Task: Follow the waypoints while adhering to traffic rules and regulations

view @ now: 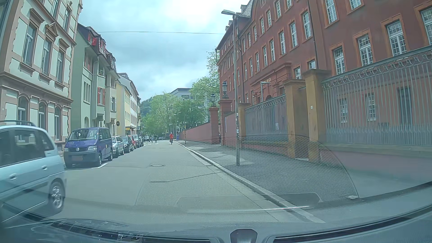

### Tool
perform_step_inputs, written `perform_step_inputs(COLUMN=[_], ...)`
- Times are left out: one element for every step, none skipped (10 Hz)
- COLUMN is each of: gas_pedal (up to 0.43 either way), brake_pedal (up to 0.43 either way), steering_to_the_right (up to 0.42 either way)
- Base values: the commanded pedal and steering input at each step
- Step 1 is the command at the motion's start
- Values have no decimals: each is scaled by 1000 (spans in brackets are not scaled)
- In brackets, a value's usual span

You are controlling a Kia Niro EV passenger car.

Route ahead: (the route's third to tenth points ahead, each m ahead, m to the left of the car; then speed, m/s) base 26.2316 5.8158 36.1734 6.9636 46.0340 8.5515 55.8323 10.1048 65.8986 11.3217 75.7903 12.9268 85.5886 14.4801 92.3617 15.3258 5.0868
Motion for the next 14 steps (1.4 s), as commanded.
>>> perform_step_inputs(gas_pedal=[130,130,130,138,138,138,138,138,138,138,138,138,138,138], brake_pedal=[0,0,0,0,0,0,0,0,0,0,0,0,0,0], steering_to_the_right=[-65,-75,-85,-92,-98,-100,-101,-101,-99,-96,-94,-91,-86,-76])
